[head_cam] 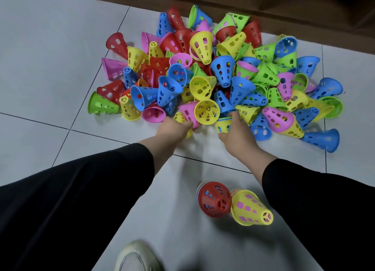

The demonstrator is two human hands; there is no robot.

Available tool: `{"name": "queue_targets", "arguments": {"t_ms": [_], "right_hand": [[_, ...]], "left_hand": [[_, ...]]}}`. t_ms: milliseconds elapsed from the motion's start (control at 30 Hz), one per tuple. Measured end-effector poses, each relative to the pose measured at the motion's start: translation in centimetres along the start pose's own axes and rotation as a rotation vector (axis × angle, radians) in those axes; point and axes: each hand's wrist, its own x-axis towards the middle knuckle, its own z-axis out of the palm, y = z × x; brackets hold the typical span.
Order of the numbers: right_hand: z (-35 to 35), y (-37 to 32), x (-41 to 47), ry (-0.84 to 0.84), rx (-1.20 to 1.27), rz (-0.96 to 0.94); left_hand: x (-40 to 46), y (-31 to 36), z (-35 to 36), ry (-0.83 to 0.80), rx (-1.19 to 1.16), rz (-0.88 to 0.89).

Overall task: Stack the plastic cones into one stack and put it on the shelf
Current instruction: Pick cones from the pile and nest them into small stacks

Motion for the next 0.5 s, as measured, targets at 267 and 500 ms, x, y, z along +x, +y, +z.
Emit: {"name": "queue_targets", "arguments": {"t_ms": [267,500], "right_hand": [[-3.6,2.1,-3.4,-0.004,0.174,-0.039],[-10.3,2.7,-11.4,0.052,0.231,-0.126]], "left_hand": [[-2.5,-3.3,-2.0,-0.057,-0.239,0.036],[-9.6,-4.3,-4.1,-0.213,-0.388,0.164]]}}
